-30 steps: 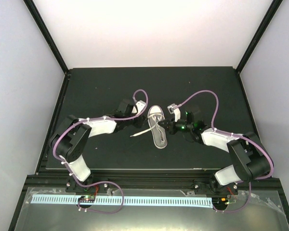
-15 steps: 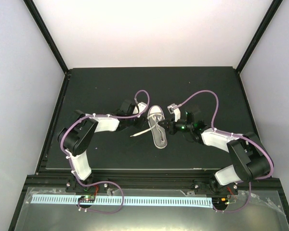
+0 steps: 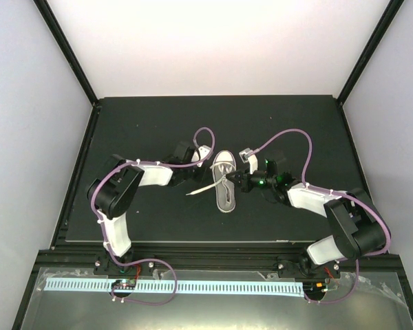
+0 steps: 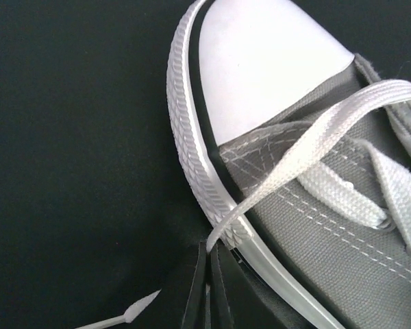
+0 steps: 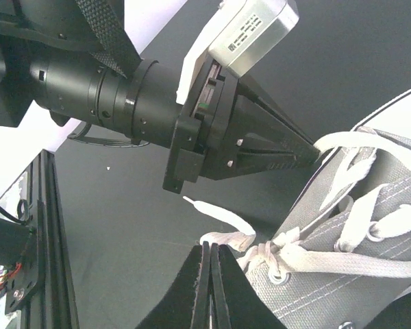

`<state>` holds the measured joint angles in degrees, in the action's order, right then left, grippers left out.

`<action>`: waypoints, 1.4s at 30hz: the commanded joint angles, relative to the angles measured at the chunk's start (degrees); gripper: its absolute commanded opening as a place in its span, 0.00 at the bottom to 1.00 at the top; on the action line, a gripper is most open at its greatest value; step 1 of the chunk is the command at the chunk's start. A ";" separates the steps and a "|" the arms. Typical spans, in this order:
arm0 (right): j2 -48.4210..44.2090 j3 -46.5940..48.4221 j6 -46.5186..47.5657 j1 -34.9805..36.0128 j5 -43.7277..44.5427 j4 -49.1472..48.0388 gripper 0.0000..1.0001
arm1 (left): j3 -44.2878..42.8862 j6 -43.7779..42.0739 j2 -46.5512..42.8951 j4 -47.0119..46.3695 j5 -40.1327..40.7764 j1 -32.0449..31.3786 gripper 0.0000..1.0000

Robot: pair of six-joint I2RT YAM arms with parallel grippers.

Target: Tie the shoes

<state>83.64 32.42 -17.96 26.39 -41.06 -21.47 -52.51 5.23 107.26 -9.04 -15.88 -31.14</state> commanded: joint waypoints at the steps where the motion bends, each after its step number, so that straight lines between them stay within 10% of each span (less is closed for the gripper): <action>1: 0.04 0.48 0.35 0.33 -0.51 -1.67 0.02 | 0.44 1.75 -3.82 -1.71 0.45 0.16 0.02; 13: -0.47 0.24 0.12 0.43 1.30 -0.67 0.01 | 8.06 7.66 -19.01 9.65 2.34 -0.08 0.01; 23: 0.31 0.79 -0.58 0.50 1.77 -0.94 0.01 | 12.99 25.81 -28.50 18.71 -12.39 -7.06 0.02; 38: -0.33 -0.08 -0.75 0.50 1.85 -0.85 0.02 | 3.71 32.16 -16.87 7.04 -16.65 -19.75 0.02; 42: 0.16 -0.24 -0.97 0.55 1.70 -1.38 0.01 | 2.21 29.98 -16.54 9.65 -13.63 -19.75 0.25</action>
<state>83.64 32.42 -18.55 26.61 -39.59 -21.04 -47.40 36.21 90.24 0.64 -31.33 -50.72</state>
